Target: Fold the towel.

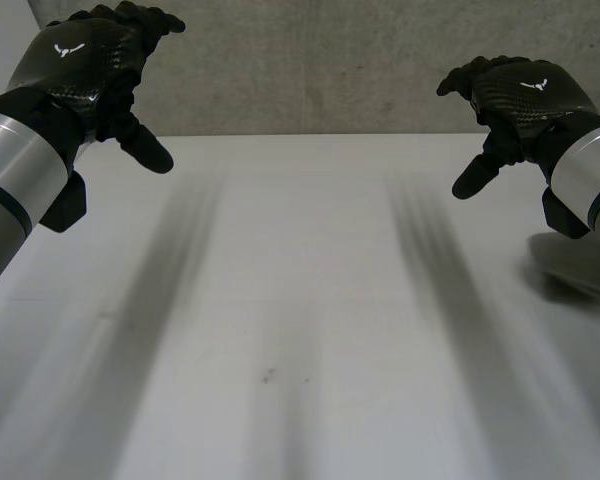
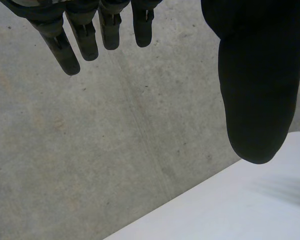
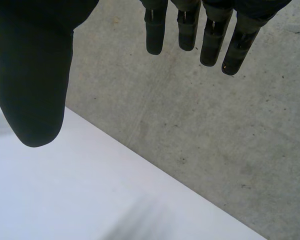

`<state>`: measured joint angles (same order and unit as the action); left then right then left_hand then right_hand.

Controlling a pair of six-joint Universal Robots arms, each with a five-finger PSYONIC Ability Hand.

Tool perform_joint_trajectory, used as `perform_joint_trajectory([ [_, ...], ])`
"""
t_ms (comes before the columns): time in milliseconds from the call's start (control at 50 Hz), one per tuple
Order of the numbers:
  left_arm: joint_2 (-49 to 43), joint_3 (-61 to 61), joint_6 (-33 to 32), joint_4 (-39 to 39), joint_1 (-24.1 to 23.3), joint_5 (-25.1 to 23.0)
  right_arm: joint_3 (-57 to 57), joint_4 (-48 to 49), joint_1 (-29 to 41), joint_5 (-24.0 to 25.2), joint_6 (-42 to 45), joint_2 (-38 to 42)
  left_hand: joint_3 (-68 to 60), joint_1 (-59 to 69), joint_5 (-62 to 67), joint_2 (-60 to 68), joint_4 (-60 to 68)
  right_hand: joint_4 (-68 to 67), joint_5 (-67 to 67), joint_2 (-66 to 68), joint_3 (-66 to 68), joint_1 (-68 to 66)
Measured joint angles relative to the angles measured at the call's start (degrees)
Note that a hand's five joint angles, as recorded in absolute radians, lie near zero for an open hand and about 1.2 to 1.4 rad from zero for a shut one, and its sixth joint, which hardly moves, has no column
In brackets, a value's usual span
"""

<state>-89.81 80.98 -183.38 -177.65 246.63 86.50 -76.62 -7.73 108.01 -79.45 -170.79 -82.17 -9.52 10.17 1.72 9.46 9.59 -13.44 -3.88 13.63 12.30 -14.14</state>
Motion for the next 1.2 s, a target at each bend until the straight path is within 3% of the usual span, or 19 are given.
perform_joint_trajectory([
  [1200,-0.2,0.5,0.0,-2.0,1.3,0.0,-0.6,0.2,-0.3,0.1,1.0,-2.5,0.0,0.0,0.0,0.0,0.0,0.0,0.0,0.0,0.0,0.0],
])
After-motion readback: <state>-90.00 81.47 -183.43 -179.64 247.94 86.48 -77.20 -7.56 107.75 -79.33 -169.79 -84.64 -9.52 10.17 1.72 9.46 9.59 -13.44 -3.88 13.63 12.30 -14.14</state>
